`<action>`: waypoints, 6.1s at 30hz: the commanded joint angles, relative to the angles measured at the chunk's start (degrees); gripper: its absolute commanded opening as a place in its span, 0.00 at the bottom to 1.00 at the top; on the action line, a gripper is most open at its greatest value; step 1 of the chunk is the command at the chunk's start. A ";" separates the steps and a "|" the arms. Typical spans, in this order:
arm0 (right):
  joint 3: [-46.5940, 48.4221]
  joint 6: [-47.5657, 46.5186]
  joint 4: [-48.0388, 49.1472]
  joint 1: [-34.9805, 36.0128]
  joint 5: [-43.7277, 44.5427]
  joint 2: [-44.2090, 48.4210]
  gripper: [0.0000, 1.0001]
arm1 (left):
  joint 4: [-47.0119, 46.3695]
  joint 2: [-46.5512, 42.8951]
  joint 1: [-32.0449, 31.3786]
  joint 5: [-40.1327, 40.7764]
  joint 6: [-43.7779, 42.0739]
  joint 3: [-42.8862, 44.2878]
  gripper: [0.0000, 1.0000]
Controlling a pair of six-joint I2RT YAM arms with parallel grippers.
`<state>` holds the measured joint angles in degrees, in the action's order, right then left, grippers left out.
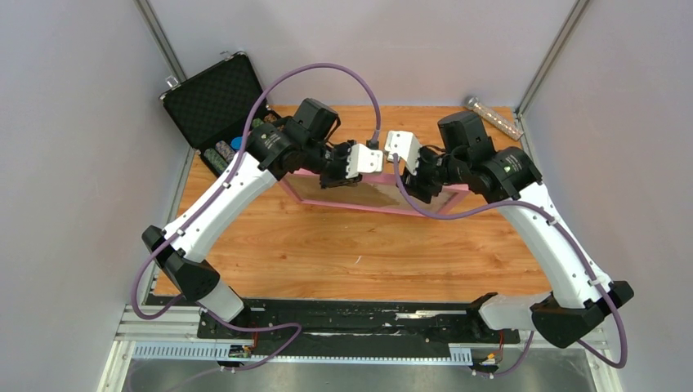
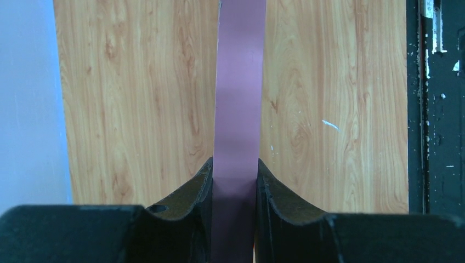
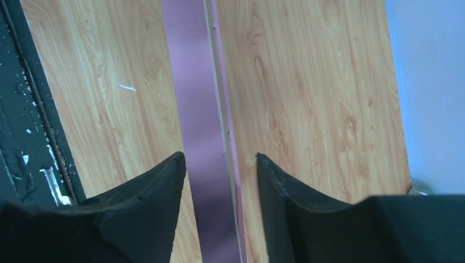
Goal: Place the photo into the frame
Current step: Turn over the photo frame at the center of the board.
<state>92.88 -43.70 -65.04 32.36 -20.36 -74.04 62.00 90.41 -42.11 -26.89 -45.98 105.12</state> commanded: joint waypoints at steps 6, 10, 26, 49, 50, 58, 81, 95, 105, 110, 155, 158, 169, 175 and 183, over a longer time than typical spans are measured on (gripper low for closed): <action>1.21 5.85 6.30 -1.49 3.37 3.40 0.73 | 0.76 0.82 -0.17 1.02 6.63 4.39 0.00; 3.10 9.27 7.07 -3.63 4.91 4.39 0.79 | 0.43 1.57 -0.12 1.88 10.04 6.24 0.00; 6.59 22.31 11.93 -14.10 10.36 7.11 0.79 | -7.29 5.24 3.26 2.14 36.06 13.54 0.00; -8.30 33.78 19.51 -26.75 0.58 7.33 0.78 | -48.18 -5.32 19.16 2.70 71.41 -29.90 0.00; -10.08 34.99 20.55 -27.97 -1.09 7.45 0.78 | -49.90 -5.94 19.25 3.50 72.36 -31.61 0.00; -24.30 42.40 30.04 -35.22 -10.28 7.47 0.78 | -64.09 -8.06 19.43 12.34 82.27 -46.27 0.00; -32.23 48.89 40.43 -40.80 -14.73 -16.51 0.70 | -76.96 4.05 19.52 17.17 92.41 -58.44 0.06; -30.04 49.59 42.46 -41.06 -22.69 -30.78 0.65 | -77.67 8.33 19.31 17.81 92.87 -60.18 0.21; -29.52 49.94 42.89 -40.88 -25.12 -32.66 0.63 | -76.72 13.12 16.14 17.31 93.01 -58.64 0.52; -29.25 49.43 42.94 -40.93 -24.29 -32.06 0.63 | -76.06 14.47 14.80 17.70 92.91 -58.22 0.67; -28.72 46.85 41.96 -43.68 -21.80 -31.18 0.63 | -70.78 7.77 13.72 26.70 88.99 -59.78 1.00; -28.36 46.85 41.88 -43.70 -22.05 -31.21 0.63 | -71.10 6.52 13.72 26.72 88.23 -60.26 1.00; -24.99 45.99 39.78 -40.98 -20.35 -32.56 0.63 | -72.67 5.34 13.57 23.54 87.99 -60.50 1.00; -22.15 45.98 38.58 -40.58 -20.40 -35.60 0.63 | -74.19 4.05 13.31 21.75 87.60 -61.08 1.00; -16.15 45.89 36.75 -40.58 -22.13 -40.12 0.63 | -75.16 4.87 12.40 18.53 87.65 -60.55 1.00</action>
<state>72.36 3.09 -27.55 -8.23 -40.97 -112.81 -13.10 96.05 -28.95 -6.44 42.52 44.77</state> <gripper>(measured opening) 0.630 0.995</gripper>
